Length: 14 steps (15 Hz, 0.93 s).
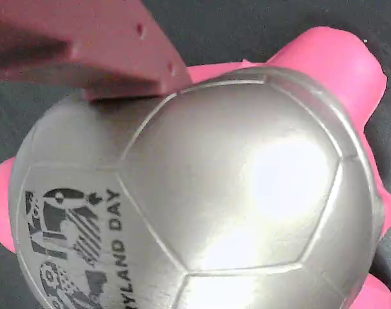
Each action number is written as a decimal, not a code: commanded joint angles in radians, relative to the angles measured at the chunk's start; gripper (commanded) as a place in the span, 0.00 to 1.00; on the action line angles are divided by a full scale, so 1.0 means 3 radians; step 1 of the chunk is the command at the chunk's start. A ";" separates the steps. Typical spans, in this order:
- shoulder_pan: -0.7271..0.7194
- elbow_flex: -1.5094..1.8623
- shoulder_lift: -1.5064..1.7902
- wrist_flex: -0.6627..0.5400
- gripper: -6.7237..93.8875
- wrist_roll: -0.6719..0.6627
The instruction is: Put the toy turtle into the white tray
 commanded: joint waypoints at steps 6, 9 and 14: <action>0.0189 -0.0516 0.0793 0.0747 0.06 0.0660; 0.0281 -0.0654 0.1069 0.1058 0.06 0.1007; 0.0634 -0.1212 0.1202 0.1309 0.06 0.1401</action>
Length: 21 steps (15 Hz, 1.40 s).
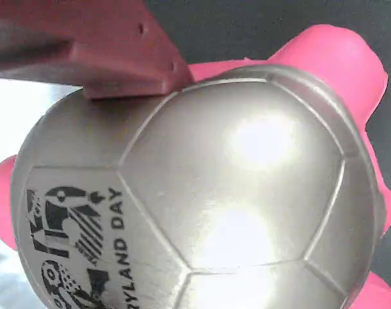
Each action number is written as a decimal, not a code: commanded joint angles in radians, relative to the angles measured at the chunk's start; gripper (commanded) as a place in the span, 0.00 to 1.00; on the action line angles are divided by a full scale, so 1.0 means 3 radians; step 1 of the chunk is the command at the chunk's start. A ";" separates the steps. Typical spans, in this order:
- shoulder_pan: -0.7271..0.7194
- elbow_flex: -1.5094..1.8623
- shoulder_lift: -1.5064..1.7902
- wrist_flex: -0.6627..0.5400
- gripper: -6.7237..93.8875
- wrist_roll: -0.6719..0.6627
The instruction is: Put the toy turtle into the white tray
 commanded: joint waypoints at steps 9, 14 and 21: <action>0.0726 -0.2168 -0.0711 0.0501 0.06 0.0455; 0.0931 -0.2582 -0.1156 0.0389 0.06 0.0491; 0.1176 -0.3272 -0.1887 0.0312 0.06 0.0598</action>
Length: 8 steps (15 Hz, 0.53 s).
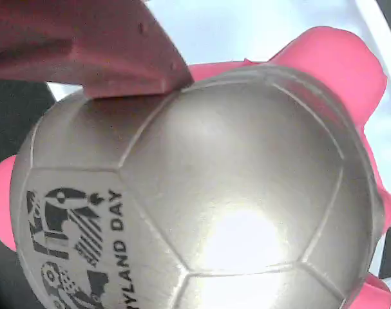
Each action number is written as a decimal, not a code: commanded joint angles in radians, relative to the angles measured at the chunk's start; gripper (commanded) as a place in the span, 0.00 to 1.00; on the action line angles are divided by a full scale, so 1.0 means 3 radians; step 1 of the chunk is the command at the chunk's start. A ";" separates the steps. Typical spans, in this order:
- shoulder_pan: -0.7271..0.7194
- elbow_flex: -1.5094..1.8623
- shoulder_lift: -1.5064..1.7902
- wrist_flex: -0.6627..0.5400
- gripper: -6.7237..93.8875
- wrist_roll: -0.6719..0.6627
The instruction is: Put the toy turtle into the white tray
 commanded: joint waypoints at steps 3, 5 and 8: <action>0.0143 -0.0608 -0.0358 -0.0010 0.06 0.0000; 0.0159 -0.0670 -0.0522 -0.0061 0.06 -0.0010; 0.0159 -0.0798 -0.0721 -0.0066 0.06 -0.0015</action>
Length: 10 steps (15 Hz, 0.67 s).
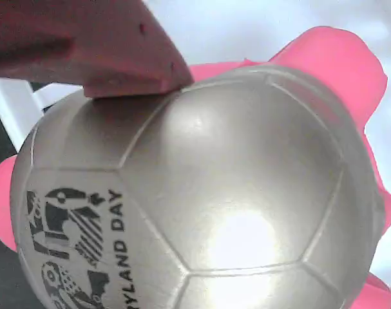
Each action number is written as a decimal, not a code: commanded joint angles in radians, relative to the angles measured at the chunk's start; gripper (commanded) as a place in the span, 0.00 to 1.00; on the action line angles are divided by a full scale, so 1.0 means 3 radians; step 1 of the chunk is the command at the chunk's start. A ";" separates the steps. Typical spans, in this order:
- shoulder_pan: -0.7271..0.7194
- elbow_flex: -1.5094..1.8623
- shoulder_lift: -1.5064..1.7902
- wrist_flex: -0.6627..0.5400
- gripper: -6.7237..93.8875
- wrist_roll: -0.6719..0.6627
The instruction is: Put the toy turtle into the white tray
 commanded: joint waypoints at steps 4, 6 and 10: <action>0.0015 -0.0547 -0.0097 0.0215 0.12 -0.0051; 0.0015 -0.0547 -0.0138 0.0220 0.45 -0.0072; 0.0031 -0.0552 -0.0220 0.0291 0.65 -0.0072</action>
